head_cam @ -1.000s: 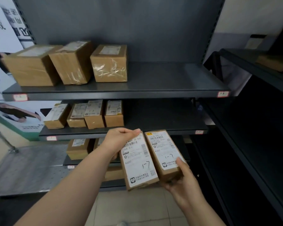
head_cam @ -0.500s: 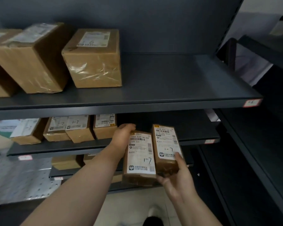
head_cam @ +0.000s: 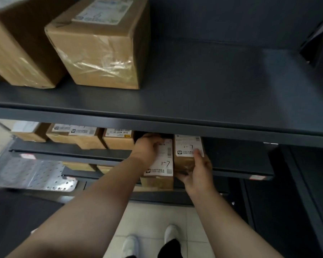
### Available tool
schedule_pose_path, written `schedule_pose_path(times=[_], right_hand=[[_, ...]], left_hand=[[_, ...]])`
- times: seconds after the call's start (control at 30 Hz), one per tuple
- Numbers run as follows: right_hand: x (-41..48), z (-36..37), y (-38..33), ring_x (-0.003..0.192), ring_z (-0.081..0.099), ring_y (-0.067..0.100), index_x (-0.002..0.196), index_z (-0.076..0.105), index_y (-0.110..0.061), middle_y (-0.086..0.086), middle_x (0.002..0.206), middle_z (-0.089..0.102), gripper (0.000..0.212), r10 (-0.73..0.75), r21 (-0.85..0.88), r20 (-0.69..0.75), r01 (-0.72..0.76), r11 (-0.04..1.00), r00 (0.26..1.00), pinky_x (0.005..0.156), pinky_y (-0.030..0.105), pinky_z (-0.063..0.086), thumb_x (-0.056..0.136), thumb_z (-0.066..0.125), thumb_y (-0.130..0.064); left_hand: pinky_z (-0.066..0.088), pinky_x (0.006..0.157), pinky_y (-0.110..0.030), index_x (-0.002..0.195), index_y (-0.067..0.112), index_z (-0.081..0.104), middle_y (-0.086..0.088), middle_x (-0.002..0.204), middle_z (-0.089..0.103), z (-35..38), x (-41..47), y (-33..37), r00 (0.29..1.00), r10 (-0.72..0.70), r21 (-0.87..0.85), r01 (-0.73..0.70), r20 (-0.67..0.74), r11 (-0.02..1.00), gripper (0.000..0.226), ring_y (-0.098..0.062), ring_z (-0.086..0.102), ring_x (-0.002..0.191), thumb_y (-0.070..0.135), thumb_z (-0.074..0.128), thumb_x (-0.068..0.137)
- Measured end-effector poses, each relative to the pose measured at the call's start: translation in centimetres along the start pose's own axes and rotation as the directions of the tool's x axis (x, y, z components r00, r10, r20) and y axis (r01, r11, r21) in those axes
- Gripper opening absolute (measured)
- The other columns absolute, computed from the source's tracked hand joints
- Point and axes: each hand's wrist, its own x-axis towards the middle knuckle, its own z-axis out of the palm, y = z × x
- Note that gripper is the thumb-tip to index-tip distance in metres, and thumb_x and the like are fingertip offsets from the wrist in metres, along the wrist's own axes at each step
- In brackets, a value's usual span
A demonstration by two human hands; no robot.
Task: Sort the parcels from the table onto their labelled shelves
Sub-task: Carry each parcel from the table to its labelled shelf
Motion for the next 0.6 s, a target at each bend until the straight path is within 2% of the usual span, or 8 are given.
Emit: schedule_pose_path(times=[0.1, 0.13, 0.2, 0.23, 0.33, 0.43, 0.53, 0.6], right_hand=[[0.8, 0.3, 0.2, 0.104, 0.058, 0.028, 0.128, 0.044, -0.026, 0.009, 0.12, 0.058, 0.044, 0.007, -0.033, -0.047, -0.009, 0.999, 0.999, 0.081, 0.054, 0.052, 0.089, 0.063, -0.031], [1.1, 0.3, 0.2, 0.102, 0.058, 0.024, 0.131, 0.042, -0.027, 0.007, 0.119, 0.057, 0.048, -0.013, -0.082, -0.072, 0.007, 0.997, 0.997, 0.083, 0.049, 0.051, 0.088, 0.063, -0.033], [1.6, 0.0, 0.0, 0.094, 0.058, 0.017, 0.135, 0.038, -0.028, 0.003, 0.114, 0.057, 0.054, -0.081, -0.2, -0.103, 0.059, 0.978, 0.991, 0.086, 0.04, 0.047, 0.088, 0.063, -0.035], [1.9, -0.2, -0.1, 0.091, 0.057, 0.014, 0.137, 0.037, -0.027, 0.003, 0.113, 0.057, 0.055, -0.11, -0.242, -0.108, 0.081, 0.967, 0.988, 0.085, 0.038, 0.046, 0.088, 0.063, -0.035], [2.3, -0.9, -0.3, 0.088, 0.058, 0.013, 0.135, 0.038, -0.024, 0.005, 0.116, 0.058, 0.053, -0.127, -0.318, -0.103, 0.089, 0.944, 0.986, 0.08, 0.035, 0.046, 0.089, 0.062, -0.035], [2.5, -1.5, -0.1, 0.088, 0.06, 0.013, 0.131, 0.043, -0.019, 0.005, 0.115, 0.06, 0.047, -0.18, -0.398, -0.086, 0.132, 0.908, 0.98, 0.072, 0.029, 0.049, 0.09, 0.062, -0.031], [3.1, -2.0, 0.4, 0.098, 0.063, 0.02, 0.13, 0.049, -0.017, 0.009, 0.122, 0.059, 0.052, -0.274, -0.571, -0.058, 0.193, 0.798, 0.96, 0.087, 0.036, 0.052, 0.085, 0.066, -0.038], [3.3, -2.0, 0.3, 0.107, 0.06, 0.023, 0.133, 0.048, -0.02, 0.009, 0.133, 0.05, 0.06, -0.301, -0.652, -0.029, 0.21, 0.728, 0.953, 0.095, 0.039, 0.05, 0.081, 0.069, -0.041]], left_hand=[[0.028, 0.109, -0.028, 0.129, 0.02, 0.058, -0.004, 0.139, 0.051, 0.4, 0.3, 0.8, 1.0, 0.027, 0.114, -0.028, 0.007, 0.993, 0.035, -0.022, 0.045, 0.128, 0.011, 0.046, 0.097], [0.021, 0.112, -0.03, 0.132, 0.023, 0.054, -0.003, 0.142, 0.048, 0.5, 0.2, 1.2, 0.999, 0.049, 0.25, -0.046, -0.004, 0.967, 0.037, -0.022, 0.039, 0.133, 0.016, 0.046, 0.097], [0.013, 0.116, -0.038, 0.139, 0.029, 0.045, 0.0, 0.145, 0.042, 0.7, -0.3, 1.7, 0.994, 0.107, 0.524, -0.081, -0.02, 0.848, 0.042, -0.023, 0.029, 0.137, 0.033, 0.041, 0.098], [0.013, 0.115, -0.041, 0.142, 0.028, 0.04, 0.0, 0.147, 0.039, 0.9, -0.7, 1.8, 0.994, 0.111, 0.579, -0.082, -0.015, 0.811, 0.046, -0.023, 0.026, 0.138, 0.039, 0.034, 0.098], [0.02, 0.112, -0.043, 0.149, 0.022, 0.023, -0.004, 0.149, 0.028, 1.9, -1.9, 1.8, 0.998, 0.058, 0.595, -0.059, 0.022, 0.801, 0.057, -0.025, 0.022, 0.138, 0.046, 0.024, 0.097], [0.021, 0.114, -0.044, 0.149, 0.022, 0.019, -0.006, 0.149, 0.025, 2.5, -2.2, 1.7, 1.0, -0.014, 0.565, 0.001, 0.02, 0.825, 0.054, -0.026, 0.023, 0.138, 0.04, 0.027, 0.099], [0.021, 0.115, -0.043, 0.149, 0.019, 0.016, -0.006, 0.153, 0.022, 2.4, -1.3, 1.7, 1.0, -0.003, 0.549, 0.003, -0.002, 0.836, 0.063, -0.026, 0.02, 0.142, 0.027, 0.047, 0.094], [0.018, 0.117, -0.04, 0.149, 0.014, 0.015, -0.007, 0.155, 0.022, 1.9, -0.2, 1.3, 1.0, -0.025, 0.491, 0.024, -0.005, 0.871, 0.065, -0.025, 0.017, 0.145, 0.019, 0.049, 0.094]])
